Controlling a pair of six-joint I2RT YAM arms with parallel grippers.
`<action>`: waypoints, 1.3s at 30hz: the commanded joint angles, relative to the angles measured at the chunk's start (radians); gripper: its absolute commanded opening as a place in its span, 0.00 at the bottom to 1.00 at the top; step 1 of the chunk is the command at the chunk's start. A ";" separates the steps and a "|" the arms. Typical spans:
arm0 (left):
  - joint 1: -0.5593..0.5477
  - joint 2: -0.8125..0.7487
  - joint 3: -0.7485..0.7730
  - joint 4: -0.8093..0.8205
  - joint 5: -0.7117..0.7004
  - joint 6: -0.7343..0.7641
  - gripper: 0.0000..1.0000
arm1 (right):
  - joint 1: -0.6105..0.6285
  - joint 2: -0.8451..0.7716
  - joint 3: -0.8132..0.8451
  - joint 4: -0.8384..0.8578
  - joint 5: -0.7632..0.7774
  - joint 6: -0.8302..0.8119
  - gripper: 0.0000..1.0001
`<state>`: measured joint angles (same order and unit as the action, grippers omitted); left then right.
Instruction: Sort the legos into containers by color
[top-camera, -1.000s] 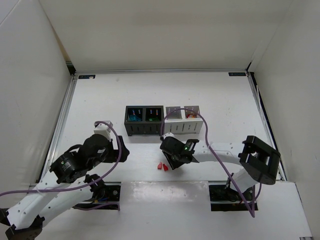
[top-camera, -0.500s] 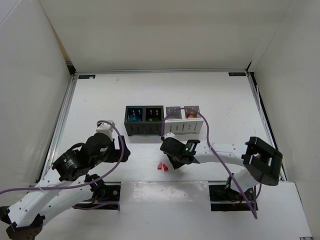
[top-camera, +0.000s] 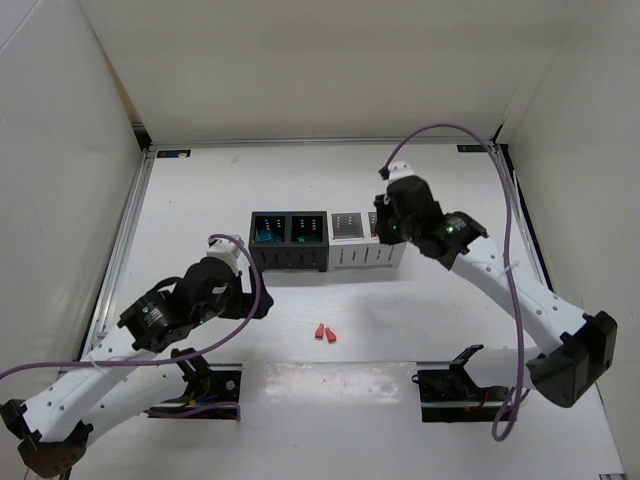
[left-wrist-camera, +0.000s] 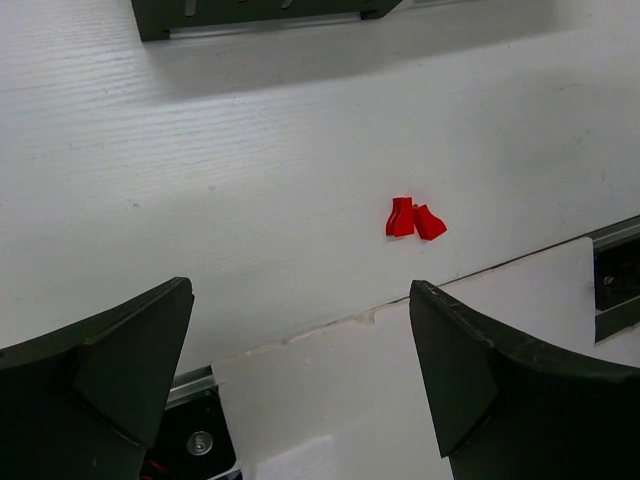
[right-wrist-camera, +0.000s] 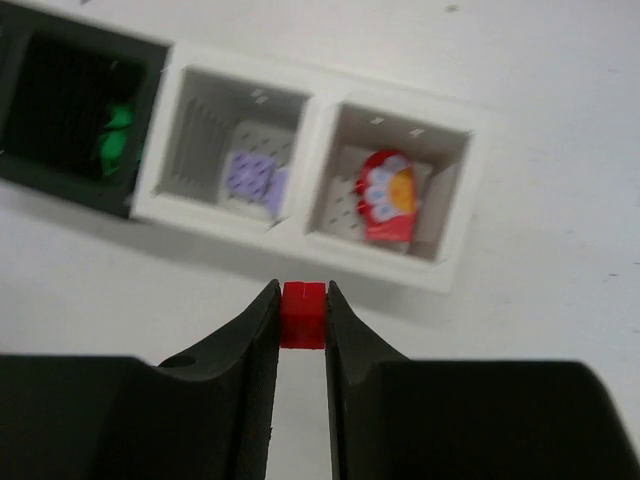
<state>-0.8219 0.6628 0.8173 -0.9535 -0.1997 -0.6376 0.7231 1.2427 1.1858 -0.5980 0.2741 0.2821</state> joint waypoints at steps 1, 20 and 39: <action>-0.006 0.034 0.003 0.033 0.039 0.006 1.00 | -0.103 0.070 0.055 -0.005 -0.058 -0.089 0.08; -0.088 0.270 0.006 0.117 0.098 0.079 1.00 | -0.159 0.143 0.138 -0.019 -0.052 -0.109 0.54; -0.279 0.727 -0.006 0.404 0.276 0.224 0.78 | -0.223 -0.150 -0.086 -0.118 -0.062 -0.027 0.54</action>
<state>-1.0653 1.3773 0.8104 -0.5903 0.0574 -0.4255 0.5156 1.1278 1.1114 -0.6941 0.2134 0.2371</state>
